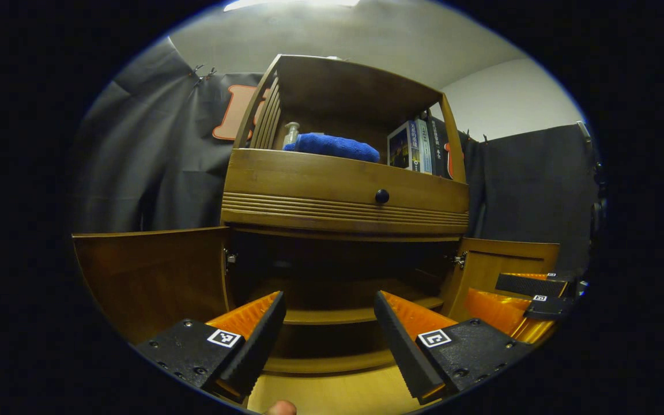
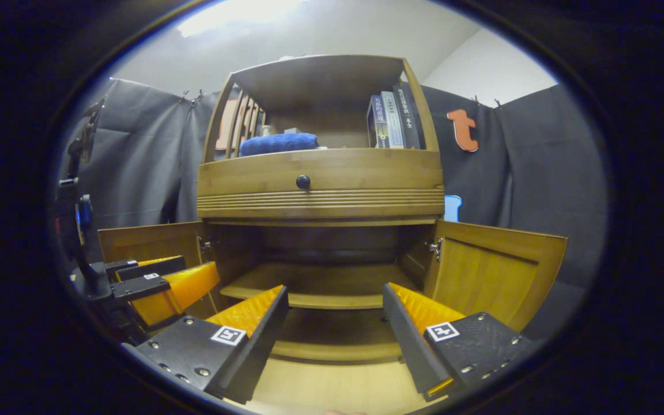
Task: Open the right door of the double-door shoe cabinet with the right hand, and open the left door with the left hand.
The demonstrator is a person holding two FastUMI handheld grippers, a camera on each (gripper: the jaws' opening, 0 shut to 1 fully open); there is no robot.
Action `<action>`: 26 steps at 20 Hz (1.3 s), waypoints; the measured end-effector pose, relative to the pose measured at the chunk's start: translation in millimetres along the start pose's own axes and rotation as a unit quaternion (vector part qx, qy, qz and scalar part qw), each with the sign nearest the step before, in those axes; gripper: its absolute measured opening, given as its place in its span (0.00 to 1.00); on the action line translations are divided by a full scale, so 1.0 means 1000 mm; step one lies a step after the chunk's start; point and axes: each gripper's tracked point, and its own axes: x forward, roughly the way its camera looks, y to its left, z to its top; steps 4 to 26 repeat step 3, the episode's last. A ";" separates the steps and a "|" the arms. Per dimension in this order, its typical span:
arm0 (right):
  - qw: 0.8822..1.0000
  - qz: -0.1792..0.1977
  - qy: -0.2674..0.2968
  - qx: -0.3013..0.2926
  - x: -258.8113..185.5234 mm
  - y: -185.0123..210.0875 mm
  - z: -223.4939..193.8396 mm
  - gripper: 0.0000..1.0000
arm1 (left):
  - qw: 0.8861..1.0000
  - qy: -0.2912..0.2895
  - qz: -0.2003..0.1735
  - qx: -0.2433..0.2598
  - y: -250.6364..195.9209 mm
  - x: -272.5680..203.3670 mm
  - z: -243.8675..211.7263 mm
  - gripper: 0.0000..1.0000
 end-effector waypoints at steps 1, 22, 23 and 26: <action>1.000 -0.001 0.001 0.000 0.000 0.000 0.000 0.94 | 1.000 0.001 -0.001 0.000 0.001 0.001 0.000 0.96; 1.000 -0.004 0.000 0.000 0.001 0.000 0.001 1.00 | 1.000 0.002 -0.002 -0.001 0.002 0.002 0.000 0.96; 1.000 -0.004 0.000 0.000 0.001 0.000 0.001 1.00 | 1.000 0.002 -0.002 -0.001 0.002 0.002 0.000 0.96; 1.000 -0.004 0.000 0.000 0.001 0.000 0.001 1.00 | 1.000 0.002 -0.002 -0.001 0.002 0.002 0.000 0.96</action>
